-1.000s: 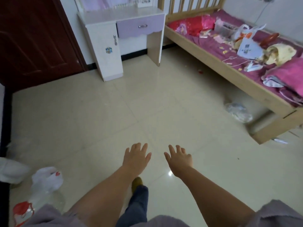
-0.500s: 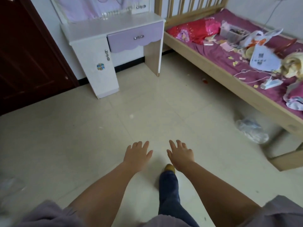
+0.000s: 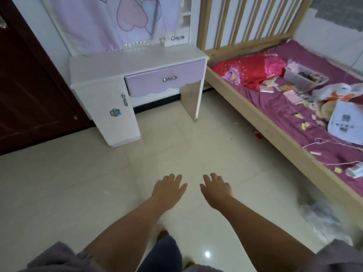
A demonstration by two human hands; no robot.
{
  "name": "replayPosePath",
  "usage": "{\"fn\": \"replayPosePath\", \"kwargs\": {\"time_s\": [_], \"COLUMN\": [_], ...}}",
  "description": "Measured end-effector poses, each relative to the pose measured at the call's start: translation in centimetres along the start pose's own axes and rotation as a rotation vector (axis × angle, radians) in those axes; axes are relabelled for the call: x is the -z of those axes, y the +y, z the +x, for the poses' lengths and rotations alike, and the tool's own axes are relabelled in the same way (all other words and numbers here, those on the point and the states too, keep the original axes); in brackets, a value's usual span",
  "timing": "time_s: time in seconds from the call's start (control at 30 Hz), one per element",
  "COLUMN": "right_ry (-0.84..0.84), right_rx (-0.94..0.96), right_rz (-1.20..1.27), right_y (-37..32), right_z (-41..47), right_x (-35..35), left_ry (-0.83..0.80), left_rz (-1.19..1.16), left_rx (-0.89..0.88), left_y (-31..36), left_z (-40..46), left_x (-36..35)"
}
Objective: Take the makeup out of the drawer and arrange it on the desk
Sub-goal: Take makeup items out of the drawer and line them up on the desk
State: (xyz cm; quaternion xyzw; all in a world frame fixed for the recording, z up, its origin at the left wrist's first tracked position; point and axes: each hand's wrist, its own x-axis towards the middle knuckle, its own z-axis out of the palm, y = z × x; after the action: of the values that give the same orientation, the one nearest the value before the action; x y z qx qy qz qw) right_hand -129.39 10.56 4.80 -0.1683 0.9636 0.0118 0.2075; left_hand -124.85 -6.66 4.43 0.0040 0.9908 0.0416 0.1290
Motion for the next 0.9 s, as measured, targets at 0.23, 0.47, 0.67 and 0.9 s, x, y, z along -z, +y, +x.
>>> {"fn": "replayPosePath", "kwargs": {"time_s": [0.23,0.47,0.67,0.9], "right_ry": [0.009,-0.035,-0.038,-0.033], "right_rx": [0.033,0.074,0.134,0.293], "right_rz": [-0.058,0.006,0.003,-0.035], "right_y": [1.4,0.9,1.5,3.2], "right_z": [15.7,30.3,42.2,57.4], "right_x": [5.3,12.4,17.2,21.9], "left_ry": [-0.003,-0.07,-0.072,-0.081], "left_rz": [-0.03,-0.063,-0.151,-0.27], "left_rx": [0.038,0.109,0.216,0.425], "left_y": [-4.9,-11.3,-14.8,-16.8], "left_z": [15.1,28.6,38.9,51.4], "left_x": [2.8,8.4,10.7,11.8]}}
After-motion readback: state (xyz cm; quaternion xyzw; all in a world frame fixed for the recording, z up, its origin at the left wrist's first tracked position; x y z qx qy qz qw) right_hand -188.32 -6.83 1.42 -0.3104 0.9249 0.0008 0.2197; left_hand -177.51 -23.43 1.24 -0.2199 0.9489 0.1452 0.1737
